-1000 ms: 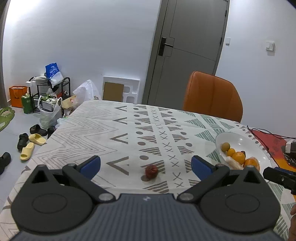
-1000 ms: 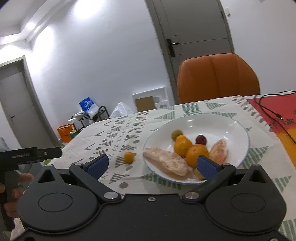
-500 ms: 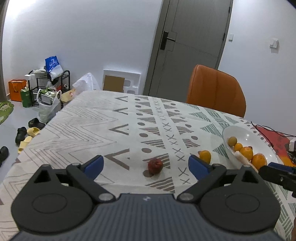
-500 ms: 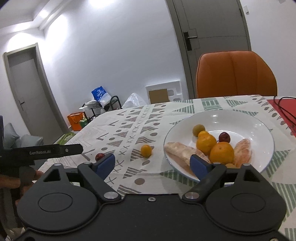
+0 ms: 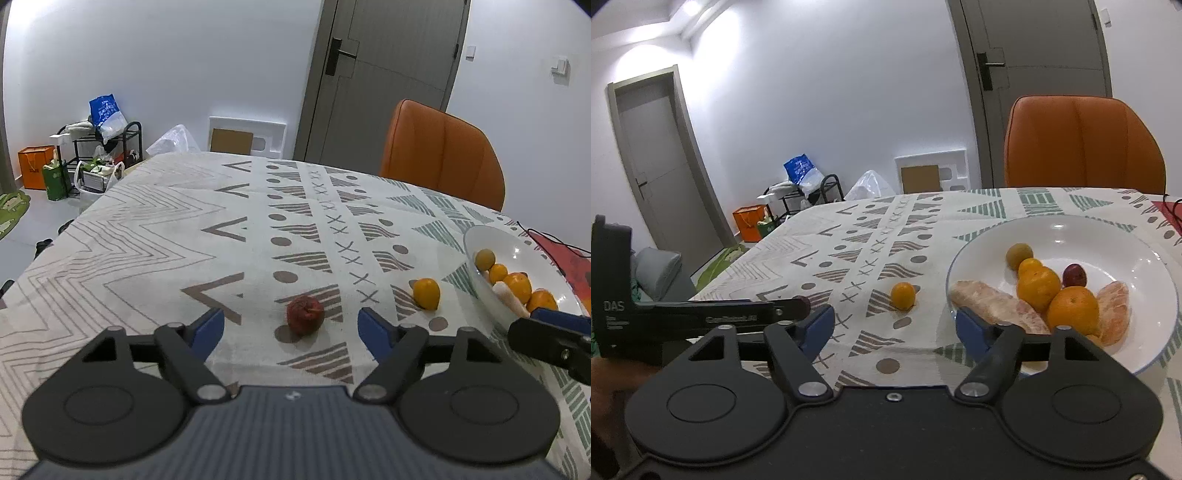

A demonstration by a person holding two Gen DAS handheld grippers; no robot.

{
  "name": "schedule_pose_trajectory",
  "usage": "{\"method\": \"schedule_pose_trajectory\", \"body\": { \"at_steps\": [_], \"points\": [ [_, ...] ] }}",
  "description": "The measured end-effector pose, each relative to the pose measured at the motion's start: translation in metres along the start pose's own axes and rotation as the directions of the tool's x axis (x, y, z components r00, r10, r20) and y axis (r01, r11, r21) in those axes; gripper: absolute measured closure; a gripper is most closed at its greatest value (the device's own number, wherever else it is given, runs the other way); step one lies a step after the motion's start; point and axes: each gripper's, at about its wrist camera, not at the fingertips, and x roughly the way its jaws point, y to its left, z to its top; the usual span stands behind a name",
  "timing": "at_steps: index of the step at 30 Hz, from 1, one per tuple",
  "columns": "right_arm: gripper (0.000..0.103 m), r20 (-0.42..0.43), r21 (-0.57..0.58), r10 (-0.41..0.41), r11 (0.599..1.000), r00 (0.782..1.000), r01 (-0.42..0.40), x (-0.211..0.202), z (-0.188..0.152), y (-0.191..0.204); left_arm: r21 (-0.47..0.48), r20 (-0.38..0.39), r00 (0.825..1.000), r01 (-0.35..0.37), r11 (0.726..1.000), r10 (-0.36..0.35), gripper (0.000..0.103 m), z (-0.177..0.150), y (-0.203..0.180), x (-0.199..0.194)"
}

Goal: Organize fruits
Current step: 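Grasp the red plum with the left tool while the right tool grasps the small mandarin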

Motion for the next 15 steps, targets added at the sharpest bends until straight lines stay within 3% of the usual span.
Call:
{"method": "schedule_pose_trajectory", "body": {
  "at_steps": [7,10,11,15],
  "points": [
    [0.04,-0.025,0.016,0.003,1.0,1.0,-0.003,0.011,-0.001,-0.002,0.012,-0.005,1.0,-0.019,1.0,0.019,0.038,-0.002,-0.002,0.011],
    [0.041,-0.038,0.026,0.006,1.0,0.999,-0.005,0.015,-0.002,-0.003,0.025,0.002,0.999,-0.039,0.999,0.039,0.066,-0.001,-0.004,0.013],
    [0.041,-0.039,0.025,0.004,1.0,0.999,-0.003,0.016,-0.003,-0.002,0.021,0.001,0.999,-0.04,0.999,0.04,0.081,0.0,-0.002,0.013],
    [0.042,-0.046,0.023,-0.006,1.0,0.999,0.007,0.023,-0.002,-0.001,-0.005,0.007,1.0,-0.019,1.0,0.019,0.081,0.002,0.005,0.007]
  ]
}}
